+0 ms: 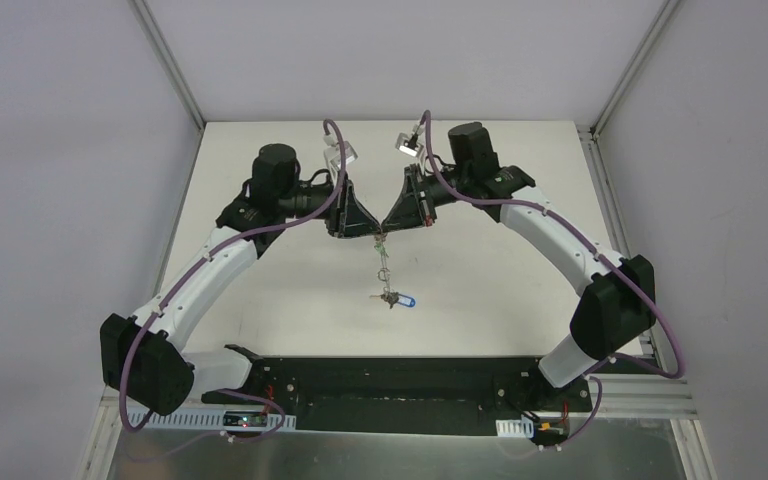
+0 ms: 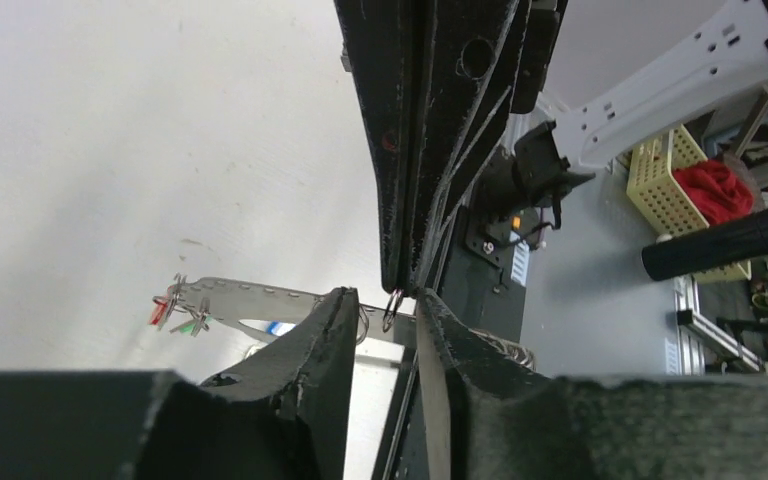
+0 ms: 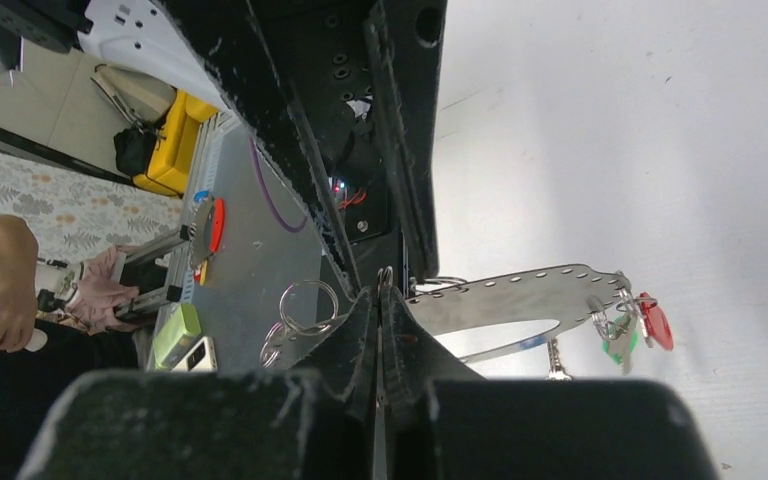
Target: Put the keys on the keyring
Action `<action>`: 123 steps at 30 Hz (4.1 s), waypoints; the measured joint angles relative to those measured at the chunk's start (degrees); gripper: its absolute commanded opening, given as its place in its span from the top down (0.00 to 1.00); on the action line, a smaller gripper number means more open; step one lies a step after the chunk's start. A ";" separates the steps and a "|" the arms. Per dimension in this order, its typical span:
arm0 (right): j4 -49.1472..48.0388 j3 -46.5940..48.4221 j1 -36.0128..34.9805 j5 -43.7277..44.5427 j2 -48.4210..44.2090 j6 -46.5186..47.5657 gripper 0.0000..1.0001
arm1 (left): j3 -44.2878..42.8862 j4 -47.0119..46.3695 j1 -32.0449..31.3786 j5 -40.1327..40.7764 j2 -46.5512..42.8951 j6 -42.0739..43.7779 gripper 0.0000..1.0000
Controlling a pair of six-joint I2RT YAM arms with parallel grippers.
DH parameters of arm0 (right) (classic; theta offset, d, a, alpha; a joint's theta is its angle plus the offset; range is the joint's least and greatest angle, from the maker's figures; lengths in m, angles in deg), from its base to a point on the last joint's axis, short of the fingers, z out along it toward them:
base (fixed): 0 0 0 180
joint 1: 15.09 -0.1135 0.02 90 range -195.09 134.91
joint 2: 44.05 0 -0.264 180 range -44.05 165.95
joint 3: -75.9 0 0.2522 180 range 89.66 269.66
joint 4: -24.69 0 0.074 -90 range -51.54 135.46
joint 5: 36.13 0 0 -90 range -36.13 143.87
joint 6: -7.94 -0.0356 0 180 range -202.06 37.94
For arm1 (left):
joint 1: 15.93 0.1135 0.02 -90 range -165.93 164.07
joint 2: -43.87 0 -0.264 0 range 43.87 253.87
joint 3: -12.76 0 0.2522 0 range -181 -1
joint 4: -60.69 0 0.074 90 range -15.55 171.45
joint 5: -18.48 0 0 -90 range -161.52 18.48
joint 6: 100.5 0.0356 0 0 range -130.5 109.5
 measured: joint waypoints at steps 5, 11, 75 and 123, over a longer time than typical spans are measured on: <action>-6.29 -0.50 0.81 -0.09 0.00 -6.49 1.00 | 3.26 -10.67 2.16 -0.39 -0.87 -7.96 0.67; -13.81 -2.82 1.99 -0.61 0.00 -14.51 1.00 | 5.40 -18.12 2.36 -0.44 -1.22 -12.59 0.71; -13.88 -7.19 4.13 -1.86 -0.24 -10.51 0.72 | -0.92 0.31 1.31 1.51 -0.17 -1.66 1.00; 7.02 -0.55 -1.51 2.19 -2.34 11.82 1.00 | -2.69 6.75 -1.18 -3.41 1.92 2.95 1.00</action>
